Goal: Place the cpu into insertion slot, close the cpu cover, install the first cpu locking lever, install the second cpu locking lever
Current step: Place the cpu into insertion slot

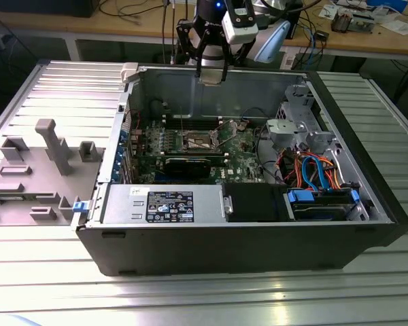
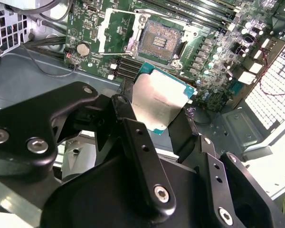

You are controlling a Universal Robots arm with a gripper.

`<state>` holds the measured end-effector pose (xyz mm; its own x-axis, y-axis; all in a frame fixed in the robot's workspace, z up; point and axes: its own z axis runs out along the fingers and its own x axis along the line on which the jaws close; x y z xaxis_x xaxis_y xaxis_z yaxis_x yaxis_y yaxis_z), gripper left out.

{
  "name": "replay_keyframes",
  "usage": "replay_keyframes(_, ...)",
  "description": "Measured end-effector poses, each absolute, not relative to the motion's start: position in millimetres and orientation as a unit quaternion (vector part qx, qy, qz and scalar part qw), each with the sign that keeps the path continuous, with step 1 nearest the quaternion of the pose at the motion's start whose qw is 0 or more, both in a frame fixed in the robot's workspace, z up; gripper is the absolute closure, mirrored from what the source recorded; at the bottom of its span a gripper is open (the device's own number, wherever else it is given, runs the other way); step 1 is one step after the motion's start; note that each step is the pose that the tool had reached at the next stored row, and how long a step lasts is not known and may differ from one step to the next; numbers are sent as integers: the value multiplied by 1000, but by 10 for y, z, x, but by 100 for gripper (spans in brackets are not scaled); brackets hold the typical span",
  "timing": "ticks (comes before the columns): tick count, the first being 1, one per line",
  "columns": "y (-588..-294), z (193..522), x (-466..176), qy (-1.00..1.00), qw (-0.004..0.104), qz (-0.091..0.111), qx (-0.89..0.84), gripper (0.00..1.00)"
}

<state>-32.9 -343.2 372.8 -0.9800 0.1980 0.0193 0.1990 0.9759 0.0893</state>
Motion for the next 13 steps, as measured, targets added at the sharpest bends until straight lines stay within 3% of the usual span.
replay_keyframes(13,-3432,3725,-347,-991,4,-45,-128,46)
